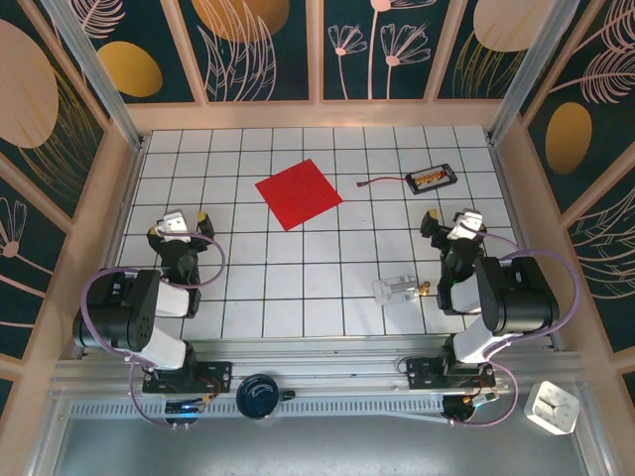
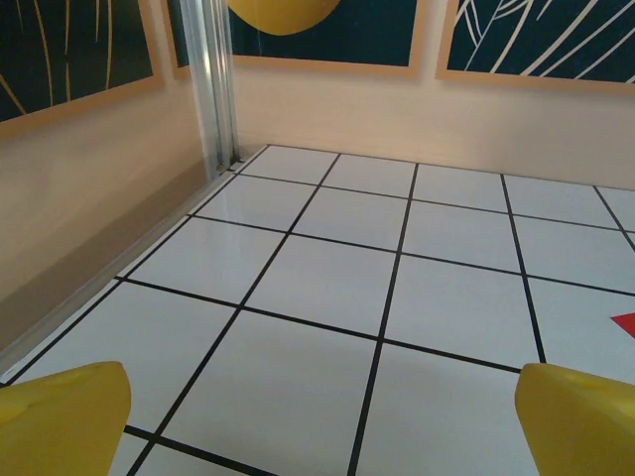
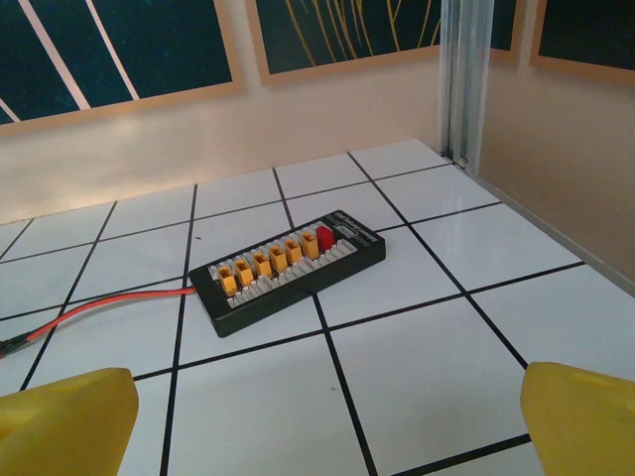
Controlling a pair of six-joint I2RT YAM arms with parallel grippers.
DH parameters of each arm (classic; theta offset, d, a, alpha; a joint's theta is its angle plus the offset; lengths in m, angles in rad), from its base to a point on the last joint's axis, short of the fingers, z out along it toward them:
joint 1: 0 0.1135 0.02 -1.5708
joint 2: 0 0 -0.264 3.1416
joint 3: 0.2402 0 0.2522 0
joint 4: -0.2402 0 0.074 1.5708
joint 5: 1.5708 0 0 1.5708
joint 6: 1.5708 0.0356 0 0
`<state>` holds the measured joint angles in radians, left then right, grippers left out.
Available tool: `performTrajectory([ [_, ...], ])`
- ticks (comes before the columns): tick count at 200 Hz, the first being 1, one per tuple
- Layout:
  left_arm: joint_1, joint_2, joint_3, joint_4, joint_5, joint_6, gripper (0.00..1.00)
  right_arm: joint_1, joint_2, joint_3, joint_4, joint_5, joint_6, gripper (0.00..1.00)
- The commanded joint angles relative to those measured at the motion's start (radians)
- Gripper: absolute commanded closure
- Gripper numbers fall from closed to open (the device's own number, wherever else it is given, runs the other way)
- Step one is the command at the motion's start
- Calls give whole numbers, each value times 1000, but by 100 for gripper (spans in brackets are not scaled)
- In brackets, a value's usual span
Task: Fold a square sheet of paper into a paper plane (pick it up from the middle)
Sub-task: Move the square sheet of paper to the center of the table.
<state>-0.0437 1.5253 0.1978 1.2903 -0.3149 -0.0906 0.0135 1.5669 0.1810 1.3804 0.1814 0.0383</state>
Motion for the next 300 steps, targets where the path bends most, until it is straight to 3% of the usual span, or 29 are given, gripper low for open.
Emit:
performTrajectory([
  [1,8,0,9,52,-5,-19,1,-6,3,14,5,7,-2,1],
  [244,7,0,10,50,-6,-20,1,-7,4,14,5,6,-1,1],
  [266,8,-24,5,43,-54,-39,1,4,-27,16,-31,41,1,1],
  [281,7,-37,-17,78,-18,-21,1,18,-41,5,-12,16,-30,1],
  [290,7,-82,-8,27,-10,-18,1,24,-71,1,-21,53,-36,1],
  [300,7,-161,27,-119,-43,-36,1,48,-153,36,-154,158,-22,1],
])
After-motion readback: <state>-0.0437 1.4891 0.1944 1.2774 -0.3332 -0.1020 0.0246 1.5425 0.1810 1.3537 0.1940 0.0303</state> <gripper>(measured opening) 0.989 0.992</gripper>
